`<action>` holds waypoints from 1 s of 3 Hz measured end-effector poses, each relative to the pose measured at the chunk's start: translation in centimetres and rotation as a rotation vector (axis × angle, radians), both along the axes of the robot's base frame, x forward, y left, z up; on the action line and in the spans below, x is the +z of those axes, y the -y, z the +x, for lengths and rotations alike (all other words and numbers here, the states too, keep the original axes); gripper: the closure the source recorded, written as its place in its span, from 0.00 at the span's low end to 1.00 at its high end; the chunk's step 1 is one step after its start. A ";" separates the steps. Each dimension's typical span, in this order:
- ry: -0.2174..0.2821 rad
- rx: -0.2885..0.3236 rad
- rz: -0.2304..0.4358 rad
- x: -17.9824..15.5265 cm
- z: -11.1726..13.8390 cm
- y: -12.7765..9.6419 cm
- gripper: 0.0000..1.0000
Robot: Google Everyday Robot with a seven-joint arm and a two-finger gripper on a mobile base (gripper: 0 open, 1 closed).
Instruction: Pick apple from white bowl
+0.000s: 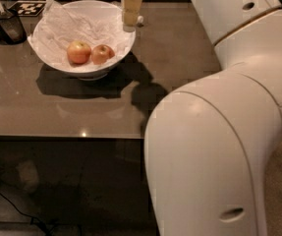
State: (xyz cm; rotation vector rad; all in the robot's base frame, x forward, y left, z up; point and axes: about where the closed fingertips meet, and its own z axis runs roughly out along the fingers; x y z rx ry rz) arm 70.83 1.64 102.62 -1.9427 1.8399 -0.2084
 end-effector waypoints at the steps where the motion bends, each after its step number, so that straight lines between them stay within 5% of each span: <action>1: -0.019 0.035 -0.009 -1.6 1.2 -1.6 0.09; 3: -0.058 0.094 0.010 -3.7 2.2 -5.0 0.07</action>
Offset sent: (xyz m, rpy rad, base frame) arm 0.0083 0.0324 -0.0324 -0.0722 0.1833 0.1017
